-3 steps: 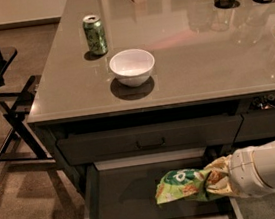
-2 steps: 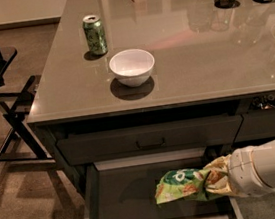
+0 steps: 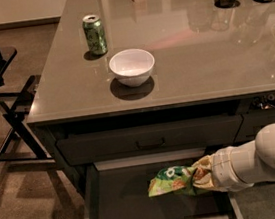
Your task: Place green rice chip bag into middle drawer
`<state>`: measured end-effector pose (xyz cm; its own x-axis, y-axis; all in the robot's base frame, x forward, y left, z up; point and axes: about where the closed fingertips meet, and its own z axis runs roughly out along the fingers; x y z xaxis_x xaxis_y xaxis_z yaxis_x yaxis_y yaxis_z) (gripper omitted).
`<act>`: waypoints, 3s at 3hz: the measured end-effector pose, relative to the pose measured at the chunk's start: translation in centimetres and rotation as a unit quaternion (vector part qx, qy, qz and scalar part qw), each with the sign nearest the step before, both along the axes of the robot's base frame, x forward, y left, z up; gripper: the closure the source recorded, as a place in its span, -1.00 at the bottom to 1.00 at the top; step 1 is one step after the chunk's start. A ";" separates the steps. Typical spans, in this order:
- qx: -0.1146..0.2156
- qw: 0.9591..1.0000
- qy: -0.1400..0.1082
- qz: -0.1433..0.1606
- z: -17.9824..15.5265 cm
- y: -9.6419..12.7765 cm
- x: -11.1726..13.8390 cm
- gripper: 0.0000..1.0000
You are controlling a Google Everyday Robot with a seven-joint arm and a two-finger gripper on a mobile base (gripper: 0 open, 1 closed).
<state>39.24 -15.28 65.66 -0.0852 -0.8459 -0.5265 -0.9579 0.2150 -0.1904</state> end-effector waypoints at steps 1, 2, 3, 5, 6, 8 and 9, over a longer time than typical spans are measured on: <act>-0.002 1.000 -0.011 0.000 -3.9 0.4 1.5 1.00; 0.003 1.000 -0.020 0.010 -7.6 0.7 2.4 1.00; 0.010 0.999 -0.016 0.038 -12.4 1.0 3.7 1.00; 0.042 0.996 -0.007 0.073 -17.9 1.2 6.8 1.00; 0.036 0.996 0.013 0.082 -20.6 1.2 7.3 1.00; -0.012 0.995 0.057 0.082 -25.2 1.3 7.3 1.00; -0.013 0.995 0.058 0.082 -25.3 1.4 7.3 0.63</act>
Offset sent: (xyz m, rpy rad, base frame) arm 0.0360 0.0101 -0.1317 0.0264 -0.0631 0.0539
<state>46.54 -13.86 40.36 -0.0040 -0.8663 -0.4995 -0.9956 0.0502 -0.0792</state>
